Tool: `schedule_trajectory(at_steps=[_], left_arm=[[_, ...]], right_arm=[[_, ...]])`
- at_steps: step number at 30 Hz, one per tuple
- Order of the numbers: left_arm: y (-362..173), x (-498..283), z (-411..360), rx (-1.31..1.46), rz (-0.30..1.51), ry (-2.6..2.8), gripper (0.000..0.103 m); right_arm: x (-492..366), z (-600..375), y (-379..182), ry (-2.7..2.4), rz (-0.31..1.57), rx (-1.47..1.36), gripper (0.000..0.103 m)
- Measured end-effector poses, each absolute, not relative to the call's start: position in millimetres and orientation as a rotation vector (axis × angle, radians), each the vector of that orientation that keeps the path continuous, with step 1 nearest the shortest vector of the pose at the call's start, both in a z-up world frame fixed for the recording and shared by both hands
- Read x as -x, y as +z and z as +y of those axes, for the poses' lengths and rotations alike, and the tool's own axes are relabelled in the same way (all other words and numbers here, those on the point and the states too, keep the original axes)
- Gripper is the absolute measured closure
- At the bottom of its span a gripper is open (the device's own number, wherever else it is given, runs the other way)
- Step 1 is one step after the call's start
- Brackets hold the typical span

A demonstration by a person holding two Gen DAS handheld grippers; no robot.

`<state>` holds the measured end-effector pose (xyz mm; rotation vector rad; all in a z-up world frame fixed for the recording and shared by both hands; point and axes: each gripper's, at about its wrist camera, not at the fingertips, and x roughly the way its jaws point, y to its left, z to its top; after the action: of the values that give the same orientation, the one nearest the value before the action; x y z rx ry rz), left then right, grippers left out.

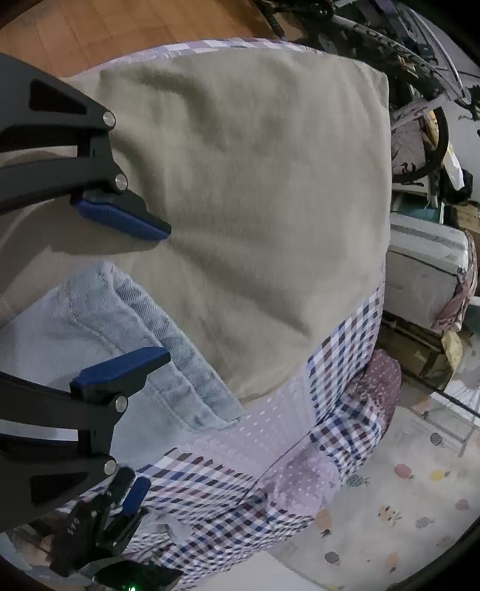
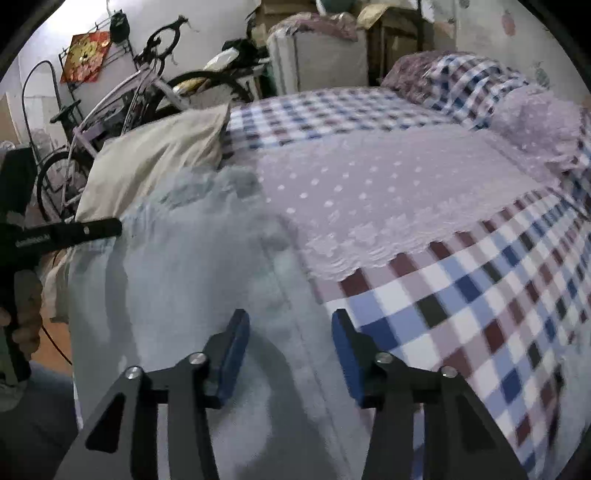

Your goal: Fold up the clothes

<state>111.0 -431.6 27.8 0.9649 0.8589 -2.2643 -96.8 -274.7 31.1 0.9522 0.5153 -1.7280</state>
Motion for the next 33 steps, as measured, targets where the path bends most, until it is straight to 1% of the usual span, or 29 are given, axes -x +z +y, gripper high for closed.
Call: schedule_trajectory(at_steps=[1,2,3,4,5,6,7,9,11,13,14,15,16,17,18,19,20,21,22,23,25,29,33], left_arm=[[27.6,-110.1,-431.8,-0.966,0.865,-2.274,0.039],[27.4,-109.2,-432.2,-0.967,0.871,-2.281,0.039],[28.3,-108.7,-433.4,-0.961,0.881,-2.287,0.047],[29.5,-108.3,-434.6,-0.953,0.892,-2.293,0.072],[30.6,-107.9,-435.9,-0.945,0.902,-2.299,0.083],[33.7,-108.6,-438.1,-0.921,0.924,-2.309,0.092],[39.3,-110.7,-439.2,-0.877,0.948,-2.331,0.094],[57.5,-112.4,-436.1,-0.768,0.932,-2.404,0.095],[79.1,-111.6,-427.9,-0.649,0.844,-2.465,0.094],[83.2,-95.9,-425.0,-0.642,0.748,-2.426,0.091],[78.4,-92.7,-426.6,-0.670,0.752,-2.413,0.089],[72.4,-90.6,-428.6,-0.702,0.766,-2.402,0.080],[66.5,-88.4,-430.6,-0.735,0.779,-2.391,0.073],[60.5,-86.3,-432.6,-0.767,0.793,-2.379,0.073],[54.5,-84.1,-434.6,-0.800,0.807,-2.367,0.072],[48.6,-82.0,-436.7,-0.832,0.820,-2.354,0.068],[42.6,-79.9,-438.7,-0.864,0.833,-2.341,0.062],[36.7,-77.7,-440.7,-0.896,0.847,-2.328,0.048],[35.0,-80.7,-439.3,-0.891,0.866,-2.338,0.044],[33.3,-82.0,-438.3,-0.897,0.888,-2.350,0.044],[32.9,-80.3,-437.2,-0.906,0.912,-2.372,0.044],[33.1,-81.6,-435.4,-0.918,0.928,-2.394,0.043],[39.4,-83.2,-425.6,-0.890,0.919,-2.412,0.043]], right_arm=[[93.5,-277.1,26.8,-1.718,0.530,-0.953,0.053],[90.2,-279.4,22.5,-1.709,0.545,-0.954,0.055],[86.8,-281.6,18.6,-1.701,0.560,-0.954,0.074],[83.9,-280.6,21.1,-1.727,0.587,-0.928,0.091],[81.0,-279.7,23.6,-1.753,0.613,-0.902,0.101],[78.6,-278.8,26.1,-1.779,0.638,-0.877,0.101],[84.9,-278.1,28.0,-1.817,0.640,-0.889,0.101],[97.6,-276.8,31.9,-1.891,0.644,-0.914,0.101],[110.3,-275.5,35.7,-1.965,0.648,-0.938,0.101],[123.0,-274.2,39.6,-2.040,0.651,-0.962,0.099],[129.3,-273.5,41.5,-2.077,0.652,-0.973,0.095],[136.0,-273.2,42.4,-2.112,0.654,-0.990,0.091],[148.8,-278.2,24.9,-2.109,0.678,-1.093,0.091],[151.6,-275.0,21.6,-2.120,0.664,-1.104,0.091],[154.5,-271.8,18.2,-2.132,0.649,-1.114,0.088],[157.1,-268.4,15.6,-2.145,0.633,-1.124,0.084],[155.4,-259.7,25.2,-2.189,0.596,-1.104,0.073],[151.5,-248.5,37.5,-2.210,0.545,-1.071,0.064],[144.7,-235.2,51.6,-2.214,0.501,-1.033,0.061],[135.6,-222.5,63.8,-2.217,0.487,-1.005,0.058],[115.3,-198.8,85.4,-2.205,0.478,-0.960,0.056],[35.8,-152.6,116.1,-2.075,0.491,-0.890,0.052],[-34.0,-115.8,100.6,-1.914,0.561,-0.963,0.049]])
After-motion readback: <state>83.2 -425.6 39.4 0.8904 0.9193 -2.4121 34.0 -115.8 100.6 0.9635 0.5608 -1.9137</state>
